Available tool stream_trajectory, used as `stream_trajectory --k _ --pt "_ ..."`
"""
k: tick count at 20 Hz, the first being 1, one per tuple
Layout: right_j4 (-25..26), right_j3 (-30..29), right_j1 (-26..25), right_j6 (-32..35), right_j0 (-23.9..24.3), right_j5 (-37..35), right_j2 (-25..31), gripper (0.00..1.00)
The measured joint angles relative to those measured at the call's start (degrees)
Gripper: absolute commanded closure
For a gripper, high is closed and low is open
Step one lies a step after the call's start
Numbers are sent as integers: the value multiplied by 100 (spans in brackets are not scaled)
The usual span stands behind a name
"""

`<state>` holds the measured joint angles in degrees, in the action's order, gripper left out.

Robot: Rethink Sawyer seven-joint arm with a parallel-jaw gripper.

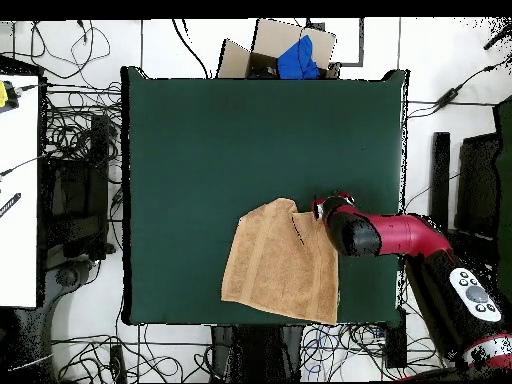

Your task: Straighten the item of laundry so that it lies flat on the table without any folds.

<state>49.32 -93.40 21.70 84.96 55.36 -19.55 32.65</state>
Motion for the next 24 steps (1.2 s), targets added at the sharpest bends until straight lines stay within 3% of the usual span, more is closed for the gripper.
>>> stream_trajectory --k 14,24 --pt "-717 483 -230 -1464 144 -1473 342 0" --pt "-1128 909 -398 -2145 111 -2357 408 0"
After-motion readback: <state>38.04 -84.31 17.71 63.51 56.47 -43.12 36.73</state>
